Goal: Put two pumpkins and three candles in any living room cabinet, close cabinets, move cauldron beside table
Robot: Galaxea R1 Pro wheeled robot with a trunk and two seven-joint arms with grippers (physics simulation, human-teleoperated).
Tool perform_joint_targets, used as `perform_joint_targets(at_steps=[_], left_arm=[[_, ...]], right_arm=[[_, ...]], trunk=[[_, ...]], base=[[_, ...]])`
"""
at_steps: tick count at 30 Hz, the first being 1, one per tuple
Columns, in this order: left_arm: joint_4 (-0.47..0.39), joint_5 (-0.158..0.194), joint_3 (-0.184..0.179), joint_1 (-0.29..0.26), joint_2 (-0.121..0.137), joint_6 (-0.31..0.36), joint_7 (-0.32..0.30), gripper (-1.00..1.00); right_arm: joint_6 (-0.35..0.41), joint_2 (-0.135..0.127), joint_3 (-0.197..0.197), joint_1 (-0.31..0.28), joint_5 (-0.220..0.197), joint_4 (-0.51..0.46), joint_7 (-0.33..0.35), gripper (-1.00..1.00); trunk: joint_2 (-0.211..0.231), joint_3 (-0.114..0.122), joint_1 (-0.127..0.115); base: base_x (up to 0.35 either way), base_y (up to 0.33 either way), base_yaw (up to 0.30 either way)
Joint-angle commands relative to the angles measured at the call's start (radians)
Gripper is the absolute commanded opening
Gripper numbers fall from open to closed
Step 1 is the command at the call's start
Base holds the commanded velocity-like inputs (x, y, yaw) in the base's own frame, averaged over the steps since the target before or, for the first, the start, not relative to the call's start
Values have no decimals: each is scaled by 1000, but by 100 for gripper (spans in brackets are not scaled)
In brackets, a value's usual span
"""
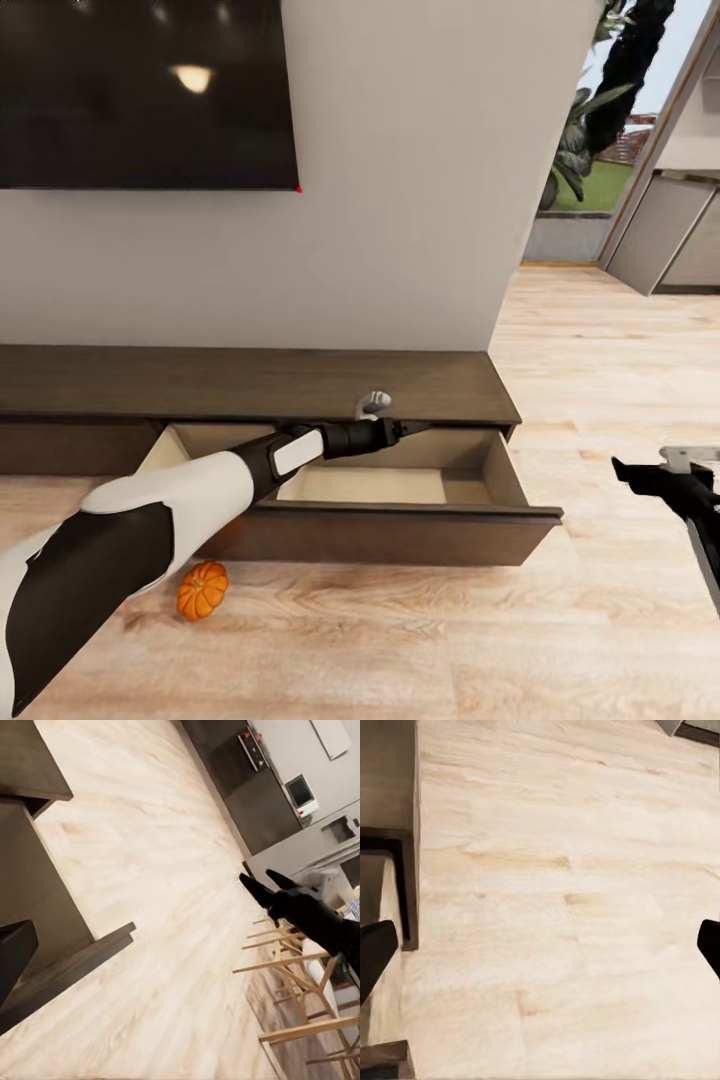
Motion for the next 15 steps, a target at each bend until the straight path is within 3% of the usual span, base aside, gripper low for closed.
perform_joint_targets(at_steps=[1, 3, 6, 7, 10, 13, 14, 15], left_arm=[[-1, 0, 0, 0, -1, 0, 22, 100], [0, 0, 1, 0, -1, 0, 58, 100], [0, 1, 1, 0, -2, -1, 71, 100], [-1, 0, 1, 0, -2, -2, 74, 100], [2, 0, 0, -4, -1, 0, 81, 100], [2, 0, -1, -10, 0, 5, 126, 100], [2, 0, -1, -12, 1, 10, 240, 100], [2, 0, -1, -13, 1, 11, 310, 100]], right_arm=[[50, 0, 18, 0, -47, -28, 1, 100], [164, 2, 80, -1, -154, -93, 0, 100], [227, 3, 173, -1, -242, -134, 0, 100], [245, 4, 233, 0, -280, -142, -2, 100], [267, 3, 313, 7, -311, -150, -3, 100], [296, 2, 334, 13, -317, -157, -2, 100], [298, 5, 341, 14, -317, -156, -2, 100], [297, 5, 342, 15, -318, -155, -2, 100]], trunk=[[7, 3, -4], [21, 9, -12], [42, 19, -23], [49, 22, -27], [70, 31, -38], [91, 41, -50], [98, 44, -54], [105, 47, -58]], base=[[0, 0, 0], [0, 0, 0], [0, 0, 0], [0, 0, 0], [0, 0, 0], [0, 0, 0], [0, 0, 0], [0, 0, 0]])
